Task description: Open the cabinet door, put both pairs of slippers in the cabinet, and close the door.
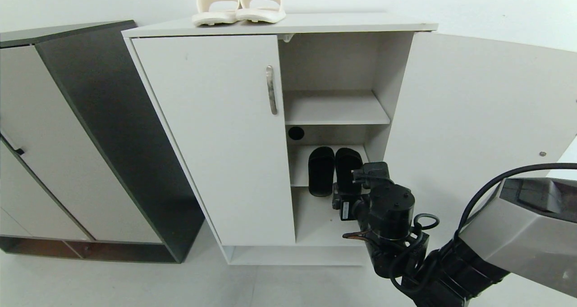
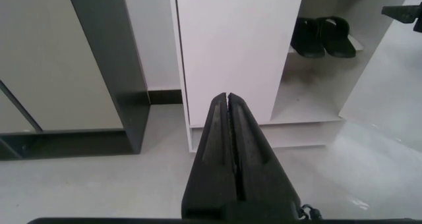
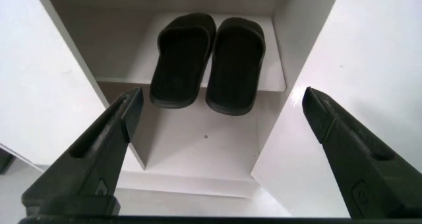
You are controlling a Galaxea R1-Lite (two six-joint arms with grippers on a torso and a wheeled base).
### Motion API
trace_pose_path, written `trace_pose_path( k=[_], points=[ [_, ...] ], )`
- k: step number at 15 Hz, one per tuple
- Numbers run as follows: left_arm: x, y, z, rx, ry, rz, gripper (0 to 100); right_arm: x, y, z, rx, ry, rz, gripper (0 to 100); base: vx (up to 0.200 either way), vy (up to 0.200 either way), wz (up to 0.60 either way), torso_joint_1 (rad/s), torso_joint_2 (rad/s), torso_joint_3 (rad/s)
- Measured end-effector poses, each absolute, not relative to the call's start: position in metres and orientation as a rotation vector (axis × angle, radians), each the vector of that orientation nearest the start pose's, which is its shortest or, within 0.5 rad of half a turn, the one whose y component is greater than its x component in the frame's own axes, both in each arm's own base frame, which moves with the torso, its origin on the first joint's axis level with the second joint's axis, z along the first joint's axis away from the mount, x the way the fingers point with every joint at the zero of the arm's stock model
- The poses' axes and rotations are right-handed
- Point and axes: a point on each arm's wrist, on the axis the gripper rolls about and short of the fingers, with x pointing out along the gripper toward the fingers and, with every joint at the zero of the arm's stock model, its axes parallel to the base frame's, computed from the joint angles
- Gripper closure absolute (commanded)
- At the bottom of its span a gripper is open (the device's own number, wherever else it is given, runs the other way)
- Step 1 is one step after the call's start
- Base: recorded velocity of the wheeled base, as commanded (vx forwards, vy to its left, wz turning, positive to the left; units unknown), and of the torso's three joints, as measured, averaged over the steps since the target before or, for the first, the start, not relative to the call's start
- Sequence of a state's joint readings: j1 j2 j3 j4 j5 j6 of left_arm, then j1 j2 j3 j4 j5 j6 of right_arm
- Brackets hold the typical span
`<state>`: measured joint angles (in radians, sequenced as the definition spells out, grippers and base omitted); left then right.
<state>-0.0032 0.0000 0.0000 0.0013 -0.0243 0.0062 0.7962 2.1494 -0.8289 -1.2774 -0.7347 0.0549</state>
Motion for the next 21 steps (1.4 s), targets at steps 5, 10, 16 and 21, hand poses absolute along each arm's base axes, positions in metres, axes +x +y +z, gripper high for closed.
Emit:
trace_pose_path(
  k=[5,10,16,21],
  points=[
    [-0.023,0.000,0.075,0.003,0.000,-0.028,100,0.274,0.258,0.095,0.020,0.038,0.060,0,0.000,0.080,0.00,0.002,0.00,0.002],
    [-0.023,0.000,0.075,0.003,0.000,-0.031,100,0.273,0.256,0.093,0.013,0.045,0.061,0,0.000,0.200,0.00,0.008,0.00,0.006],
    [-0.023,-0.001,0.075,0.003,0.000,-0.029,100,0.271,0.250,0.091,-0.026,0.025,0.081,0,0.000,0.200,0.00,0.006,0.00,0.004],
    [-0.023,-0.001,0.075,0.003,0.000,-0.029,100,0.272,0.236,0.088,-0.080,0.002,0.094,0,0.000,0.200,0.00,0.003,0.00,0.004]
  ],
)
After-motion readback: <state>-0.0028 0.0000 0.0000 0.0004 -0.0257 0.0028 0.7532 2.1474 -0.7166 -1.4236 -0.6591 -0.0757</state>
